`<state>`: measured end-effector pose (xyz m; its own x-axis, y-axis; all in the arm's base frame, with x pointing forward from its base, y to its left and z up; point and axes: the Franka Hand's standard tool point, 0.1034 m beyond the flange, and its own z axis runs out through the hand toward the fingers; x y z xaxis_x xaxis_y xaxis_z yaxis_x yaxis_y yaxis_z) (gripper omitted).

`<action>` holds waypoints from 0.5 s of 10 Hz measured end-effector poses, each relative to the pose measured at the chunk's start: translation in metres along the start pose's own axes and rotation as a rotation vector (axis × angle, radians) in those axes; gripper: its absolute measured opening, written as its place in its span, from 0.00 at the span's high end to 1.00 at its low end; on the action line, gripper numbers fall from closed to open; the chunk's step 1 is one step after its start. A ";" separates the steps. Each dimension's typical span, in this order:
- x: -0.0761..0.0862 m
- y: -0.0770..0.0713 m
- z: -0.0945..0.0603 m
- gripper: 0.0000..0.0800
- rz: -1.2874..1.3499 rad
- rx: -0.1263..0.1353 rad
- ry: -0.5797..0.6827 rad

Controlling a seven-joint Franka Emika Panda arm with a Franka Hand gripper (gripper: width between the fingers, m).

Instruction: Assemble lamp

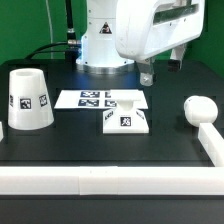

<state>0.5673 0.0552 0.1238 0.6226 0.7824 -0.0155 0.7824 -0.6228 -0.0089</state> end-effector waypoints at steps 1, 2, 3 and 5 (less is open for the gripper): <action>0.000 0.000 0.000 0.13 0.000 0.000 0.000; 0.000 0.000 0.000 0.13 0.000 0.000 0.000; 0.000 0.000 0.000 0.13 0.000 0.000 0.000; -0.003 0.000 0.001 0.13 0.005 0.000 0.000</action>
Offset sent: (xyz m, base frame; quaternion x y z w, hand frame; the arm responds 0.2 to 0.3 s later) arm 0.0000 0.0000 0.0000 0.0000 0.0000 0.0000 1.0000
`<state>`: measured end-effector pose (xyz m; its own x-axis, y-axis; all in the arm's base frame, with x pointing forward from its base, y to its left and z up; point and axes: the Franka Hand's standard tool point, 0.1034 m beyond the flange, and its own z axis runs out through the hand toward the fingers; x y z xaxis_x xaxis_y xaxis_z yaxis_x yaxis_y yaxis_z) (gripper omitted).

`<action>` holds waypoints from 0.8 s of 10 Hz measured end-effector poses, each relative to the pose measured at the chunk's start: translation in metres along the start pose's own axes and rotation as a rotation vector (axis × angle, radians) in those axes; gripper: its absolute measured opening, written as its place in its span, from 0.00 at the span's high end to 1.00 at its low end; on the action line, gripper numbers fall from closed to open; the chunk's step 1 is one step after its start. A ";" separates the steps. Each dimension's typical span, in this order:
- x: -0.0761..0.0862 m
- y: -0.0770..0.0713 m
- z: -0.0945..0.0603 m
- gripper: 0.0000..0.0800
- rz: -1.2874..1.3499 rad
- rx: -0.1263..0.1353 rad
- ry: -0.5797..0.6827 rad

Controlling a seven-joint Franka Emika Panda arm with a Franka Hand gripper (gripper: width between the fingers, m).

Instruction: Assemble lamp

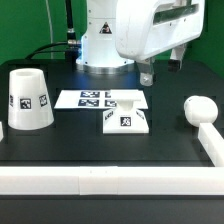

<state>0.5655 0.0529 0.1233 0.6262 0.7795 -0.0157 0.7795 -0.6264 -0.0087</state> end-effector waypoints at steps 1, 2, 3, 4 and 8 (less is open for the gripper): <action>-0.015 -0.003 0.002 0.13 0.019 -0.002 -0.004; -0.032 -0.008 0.005 0.13 0.048 -0.008 -0.004; -0.051 -0.012 0.009 0.13 0.063 -0.015 -0.002; -0.058 -0.014 0.012 0.13 0.111 -0.016 -0.002; -0.054 -0.015 0.012 0.13 0.345 -0.014 0.003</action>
Offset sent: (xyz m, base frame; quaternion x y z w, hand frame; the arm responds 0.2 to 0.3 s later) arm -0.0467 -0.0391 -0.0101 -0.0384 0.0384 0.0037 0.9985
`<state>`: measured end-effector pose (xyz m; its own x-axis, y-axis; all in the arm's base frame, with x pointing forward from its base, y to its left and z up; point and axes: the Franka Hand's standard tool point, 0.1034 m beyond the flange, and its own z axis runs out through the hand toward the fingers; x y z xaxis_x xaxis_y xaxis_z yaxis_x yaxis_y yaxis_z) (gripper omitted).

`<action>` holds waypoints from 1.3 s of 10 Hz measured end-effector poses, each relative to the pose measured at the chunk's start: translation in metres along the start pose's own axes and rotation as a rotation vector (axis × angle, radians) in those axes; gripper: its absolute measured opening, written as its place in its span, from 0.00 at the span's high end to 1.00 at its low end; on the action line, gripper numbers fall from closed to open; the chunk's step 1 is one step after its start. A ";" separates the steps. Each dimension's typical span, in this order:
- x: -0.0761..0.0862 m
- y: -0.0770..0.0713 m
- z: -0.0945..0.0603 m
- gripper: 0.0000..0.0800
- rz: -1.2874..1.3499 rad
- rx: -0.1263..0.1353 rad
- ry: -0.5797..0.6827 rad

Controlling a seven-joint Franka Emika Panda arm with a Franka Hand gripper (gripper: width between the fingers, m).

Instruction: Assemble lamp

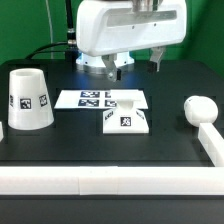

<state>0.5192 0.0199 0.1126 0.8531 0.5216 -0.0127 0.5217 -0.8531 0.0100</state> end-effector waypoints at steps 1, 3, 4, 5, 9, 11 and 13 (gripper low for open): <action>-0.001 0.000 0.001 0.13 0.107 0.008 0.003; -0.019 0.003 0.011 0.13 0.293 0.026 -0.003; -0.027 0.003 0.017 0.13 0.389 0.027 -0.005; -0.030 0.002 0.020 0.13 0.453 0.034 -0.005; -0.030 -0.005 0.025 0.13 0.592 0.049 0.003; -0.042 -0.012 0.038 0.13 0.598 0.051 -0.003; -0.050 -0.017 0.048 0.13 0.596 0.053 -0.013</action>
Offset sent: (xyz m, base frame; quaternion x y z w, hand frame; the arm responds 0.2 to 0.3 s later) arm -0.0332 -0.0328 -0.0216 -0.0205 0.0003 0.2505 0.9679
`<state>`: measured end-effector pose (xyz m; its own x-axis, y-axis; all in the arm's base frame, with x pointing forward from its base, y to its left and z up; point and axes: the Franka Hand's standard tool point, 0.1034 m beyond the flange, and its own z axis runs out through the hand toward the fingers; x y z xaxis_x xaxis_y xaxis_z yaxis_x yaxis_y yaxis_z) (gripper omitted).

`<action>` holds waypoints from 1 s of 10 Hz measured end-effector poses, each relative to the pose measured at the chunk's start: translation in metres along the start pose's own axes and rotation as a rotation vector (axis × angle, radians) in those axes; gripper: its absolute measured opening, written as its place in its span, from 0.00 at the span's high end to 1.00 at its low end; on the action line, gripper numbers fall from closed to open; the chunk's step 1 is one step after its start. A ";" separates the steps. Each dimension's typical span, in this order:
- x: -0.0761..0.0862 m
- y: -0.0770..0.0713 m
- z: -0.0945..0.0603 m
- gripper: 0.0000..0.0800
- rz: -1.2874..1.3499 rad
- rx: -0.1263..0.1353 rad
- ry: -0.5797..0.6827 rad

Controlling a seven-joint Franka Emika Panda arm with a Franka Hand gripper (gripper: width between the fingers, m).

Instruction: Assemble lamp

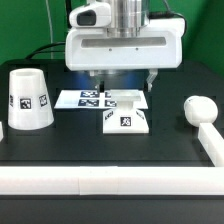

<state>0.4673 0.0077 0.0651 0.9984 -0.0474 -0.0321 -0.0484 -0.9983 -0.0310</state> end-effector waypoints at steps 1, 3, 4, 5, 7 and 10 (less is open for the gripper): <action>-0.002 -0.001 0.003 0.13 -0.002 0.000 -0.004; -0.004 -0.003 0.009 0.13 -0.004 0.001 -0.006; -0.005 -0.003 0.013 0.13 -0.005 0.000 -0.010; -0.006 -0.003 0.014 0.13 -0.007 0.000 -0.013; -0.006 -0.003 0.014 0.25 -0.006 0.001 -0.014; -0.006 -0.003 0.014 0.33 -0.007 0.002 -0.013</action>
Offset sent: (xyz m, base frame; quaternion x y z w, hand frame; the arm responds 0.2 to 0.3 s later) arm -0.0015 -0.0003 -0.0115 -0.0093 0.0135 -0.0095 0.9998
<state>0.4614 0.0113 0.0513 0.9982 -0.0399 -0.0452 -0.0414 -0.9986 -0.0328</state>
